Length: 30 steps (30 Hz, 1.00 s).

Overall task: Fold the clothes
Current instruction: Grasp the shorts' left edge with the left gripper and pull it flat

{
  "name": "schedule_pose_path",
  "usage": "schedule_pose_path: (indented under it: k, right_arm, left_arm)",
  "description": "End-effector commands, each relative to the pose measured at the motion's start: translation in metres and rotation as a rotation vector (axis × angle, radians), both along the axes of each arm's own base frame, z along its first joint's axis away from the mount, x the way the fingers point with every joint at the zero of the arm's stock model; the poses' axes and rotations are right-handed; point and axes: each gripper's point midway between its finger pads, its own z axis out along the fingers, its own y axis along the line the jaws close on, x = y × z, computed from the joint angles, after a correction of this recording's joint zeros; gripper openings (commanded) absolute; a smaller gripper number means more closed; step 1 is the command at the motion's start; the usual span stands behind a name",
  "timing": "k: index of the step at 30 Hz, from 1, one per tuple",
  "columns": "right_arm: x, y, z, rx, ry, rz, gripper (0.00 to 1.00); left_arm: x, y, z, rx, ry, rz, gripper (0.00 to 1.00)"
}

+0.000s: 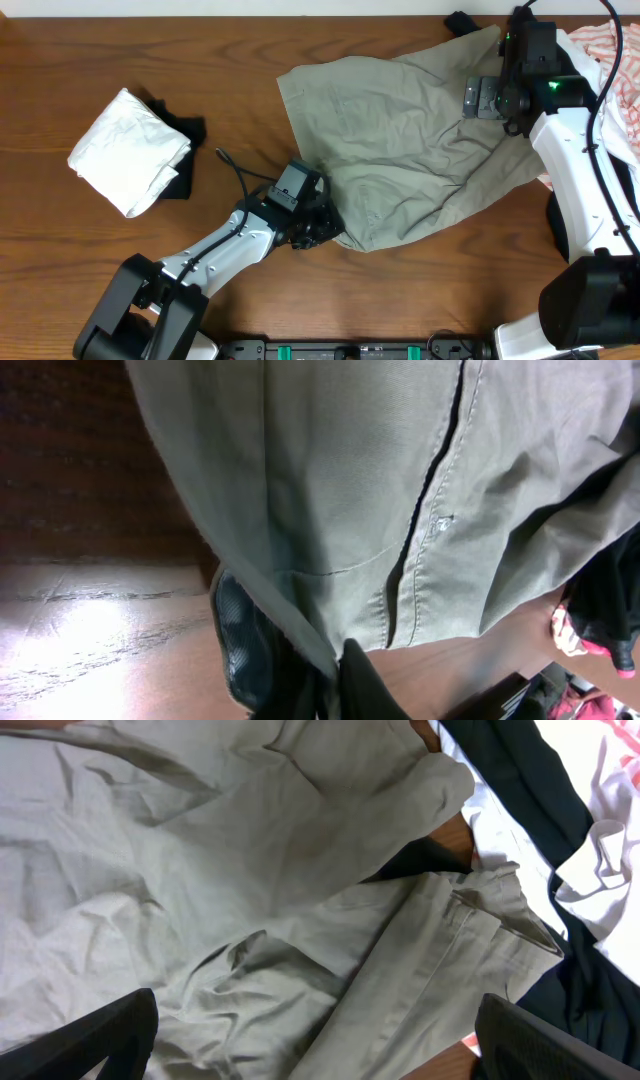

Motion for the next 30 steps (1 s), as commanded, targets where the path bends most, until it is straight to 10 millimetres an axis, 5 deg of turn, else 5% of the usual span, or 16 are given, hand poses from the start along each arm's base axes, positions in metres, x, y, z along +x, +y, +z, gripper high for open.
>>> schedule_pose_path:
  k: [1,10,21,30]
  right_arm:
    - [-0.001,-0.006,0.000,0.007,0.002,-0.026,0.99]
    - [-0.004,-0.007,0.000,0.007,0.012,-0.027,0.99]
    - [-0.021,-0.008,0.000,0.015,0.063,-0.031,0.99]
    - [-0.037,-0.019,-0.007,0.036,0.123,-0.088,0.99]
  left_arm:
    - [0.003,-0.002,0.002,0.001,-0.006,-0.009,0.06]
    - [0.022,0.016,0.010,0.004,-0.069,0.022,0.06]
    - [0.066,0.122,0.043,0.109,-0.235,0.191,0.06]
    - [0.073,0.166,0.038,0.183,-0.245,0.252,0.06]
